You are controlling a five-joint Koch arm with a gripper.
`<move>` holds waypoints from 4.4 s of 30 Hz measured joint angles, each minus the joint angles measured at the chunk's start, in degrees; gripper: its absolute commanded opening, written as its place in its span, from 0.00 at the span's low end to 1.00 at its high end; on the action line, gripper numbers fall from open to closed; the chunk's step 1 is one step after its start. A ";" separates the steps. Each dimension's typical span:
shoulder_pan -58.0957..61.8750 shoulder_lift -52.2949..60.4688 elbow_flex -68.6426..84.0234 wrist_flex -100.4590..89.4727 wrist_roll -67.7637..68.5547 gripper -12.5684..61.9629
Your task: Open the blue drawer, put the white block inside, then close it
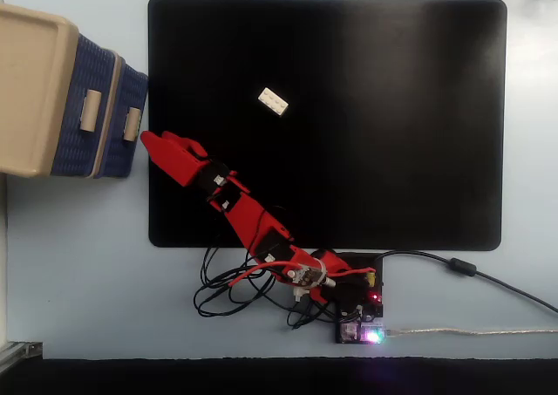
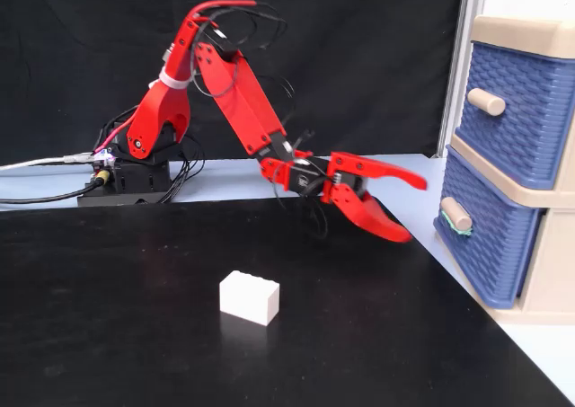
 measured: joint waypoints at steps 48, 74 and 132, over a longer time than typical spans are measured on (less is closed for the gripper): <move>5.45 21.01 21.97 20.83 0.88 0.27; 30.06 17.58 -29.62 112.06 -97.21 0.60; 2.02 6.77 -66.09 106.96 0.53 0.06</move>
